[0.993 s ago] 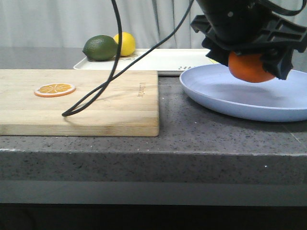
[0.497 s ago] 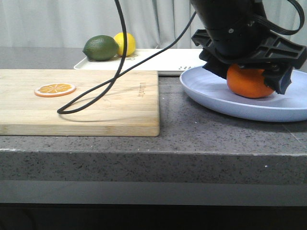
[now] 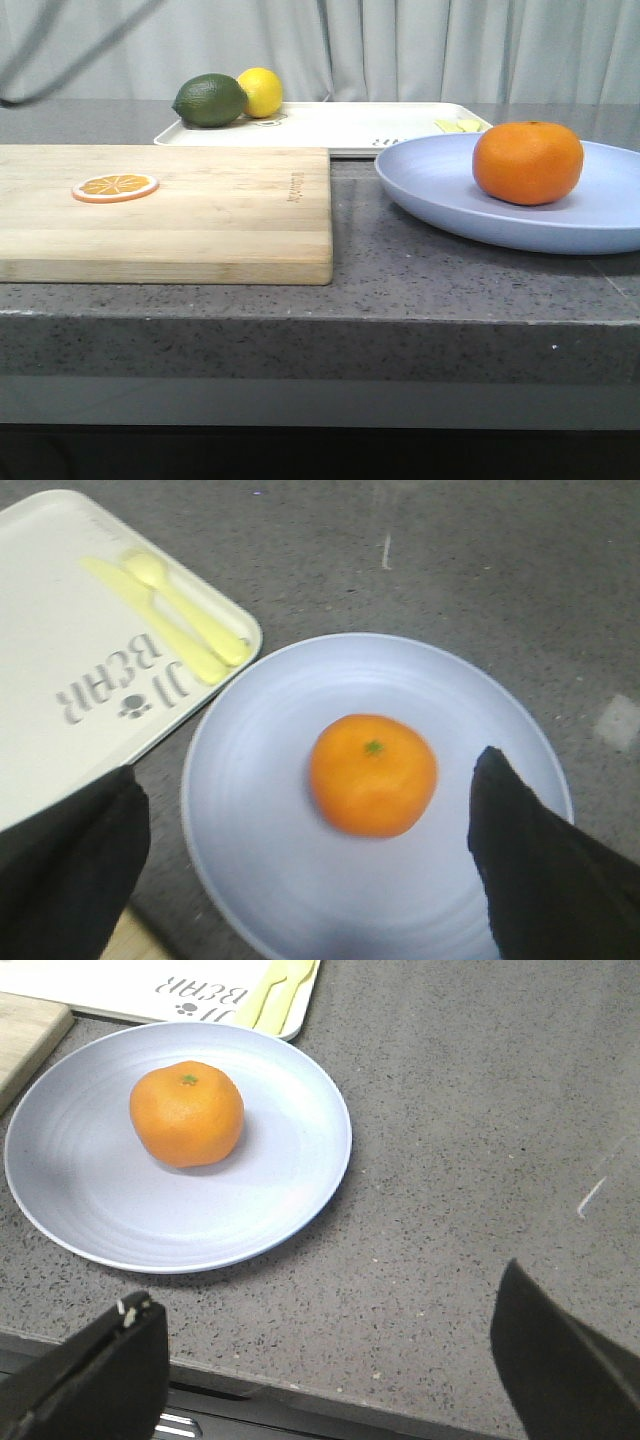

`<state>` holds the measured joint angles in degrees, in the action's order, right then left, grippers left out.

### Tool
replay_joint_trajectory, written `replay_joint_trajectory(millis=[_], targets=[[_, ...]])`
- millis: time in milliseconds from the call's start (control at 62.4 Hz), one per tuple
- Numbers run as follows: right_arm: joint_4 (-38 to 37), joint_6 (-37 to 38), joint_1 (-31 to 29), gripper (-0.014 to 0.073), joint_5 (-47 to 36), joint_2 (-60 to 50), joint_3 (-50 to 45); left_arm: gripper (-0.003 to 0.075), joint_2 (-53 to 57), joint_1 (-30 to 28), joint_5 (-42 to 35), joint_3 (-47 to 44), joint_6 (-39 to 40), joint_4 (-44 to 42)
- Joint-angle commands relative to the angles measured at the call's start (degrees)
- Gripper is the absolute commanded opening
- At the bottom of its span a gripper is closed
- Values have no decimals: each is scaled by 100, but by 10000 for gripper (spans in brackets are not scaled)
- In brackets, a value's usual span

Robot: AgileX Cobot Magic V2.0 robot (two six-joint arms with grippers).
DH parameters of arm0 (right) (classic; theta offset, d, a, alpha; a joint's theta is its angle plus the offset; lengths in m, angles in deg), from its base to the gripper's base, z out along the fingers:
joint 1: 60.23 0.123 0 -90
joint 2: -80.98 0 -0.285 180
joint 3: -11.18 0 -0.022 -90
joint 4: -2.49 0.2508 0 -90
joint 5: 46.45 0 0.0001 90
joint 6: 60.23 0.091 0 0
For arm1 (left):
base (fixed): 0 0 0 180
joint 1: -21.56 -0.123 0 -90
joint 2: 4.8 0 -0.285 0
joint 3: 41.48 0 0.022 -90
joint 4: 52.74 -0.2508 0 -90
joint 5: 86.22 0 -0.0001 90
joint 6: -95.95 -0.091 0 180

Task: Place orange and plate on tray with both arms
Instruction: 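Open the left gripper to release the orange onto the plate, then move the right gripper to the rim of the blue plate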

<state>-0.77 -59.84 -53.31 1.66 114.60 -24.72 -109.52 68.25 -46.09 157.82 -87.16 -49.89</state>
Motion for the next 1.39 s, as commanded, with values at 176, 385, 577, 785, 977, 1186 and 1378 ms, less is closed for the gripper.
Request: replay_joint_trajectory(millis=[176,385,577,785,977,1186,1378], targets=[[-28,-39,-39,656,-662,23,-5,618,2072,-938,-686,-1753,63,120],[-28,-39,-39,656,-730,23,-130,618,3555,-1715,-819,-3180,63,145],[-28,-39,-39,656,-754,23,-130,618,4807,-2302,-794,-4324,63,161],[-28,-39,-39,656,-747,23,-130,618,5811,-2390,-816,-5161,63,161],[93,-39,-39,656,-847,116,-72,618,5971,-2390,-816,-5268,63,161],[562,-711,207,656,-854,999,459,618,5971,-2390,-816,-5268,63,161],[618,-980,645,656,-897,2051,1050,618,5971,-2390,-816,-5268,63,161]])
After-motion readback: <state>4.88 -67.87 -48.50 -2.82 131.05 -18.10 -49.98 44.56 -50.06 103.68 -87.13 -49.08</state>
